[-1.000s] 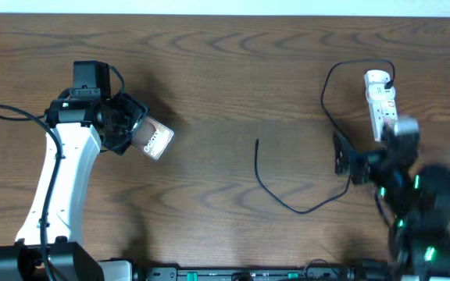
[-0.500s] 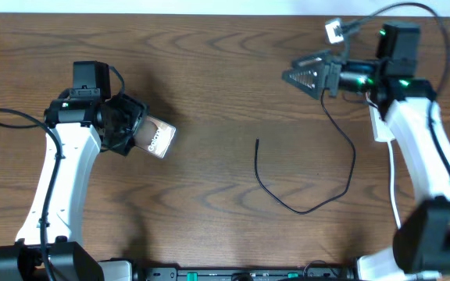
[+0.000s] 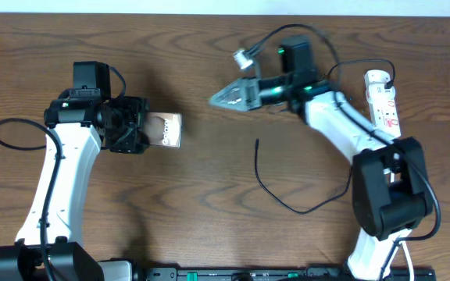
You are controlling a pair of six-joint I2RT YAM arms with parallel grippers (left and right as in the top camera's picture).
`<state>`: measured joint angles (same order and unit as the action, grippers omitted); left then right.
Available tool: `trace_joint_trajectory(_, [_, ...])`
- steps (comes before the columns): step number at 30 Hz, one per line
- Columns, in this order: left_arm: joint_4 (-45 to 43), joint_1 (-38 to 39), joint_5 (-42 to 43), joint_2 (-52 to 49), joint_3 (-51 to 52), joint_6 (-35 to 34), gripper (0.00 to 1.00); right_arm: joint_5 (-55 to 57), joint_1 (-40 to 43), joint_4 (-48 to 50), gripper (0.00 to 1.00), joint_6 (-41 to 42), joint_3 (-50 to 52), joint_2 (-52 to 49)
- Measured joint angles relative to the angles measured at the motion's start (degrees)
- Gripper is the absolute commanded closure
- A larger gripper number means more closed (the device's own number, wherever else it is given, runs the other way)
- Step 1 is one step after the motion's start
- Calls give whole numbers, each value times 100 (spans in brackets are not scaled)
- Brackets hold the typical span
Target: Plug charger to phone and switch on socket
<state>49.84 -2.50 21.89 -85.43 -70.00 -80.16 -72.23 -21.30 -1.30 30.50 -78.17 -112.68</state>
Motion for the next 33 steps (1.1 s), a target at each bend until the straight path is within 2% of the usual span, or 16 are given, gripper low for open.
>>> trace_joint_trajectory(10, [4, 0, 518, -2, 0, -907, 93, 673, -671, 240, 3, 533, 0, 0])
trace_joint_trajectory(28, [-37, 55, 739, -2, 0, -1307, 93, 1276, -1235, 310, 6, 911, 0, 0])
trace_joint_trajectory(33, [-170, 291, 772, -2, 0, -1469, 93, 1440, -1351, 315, 12, 1025, 0, 0])
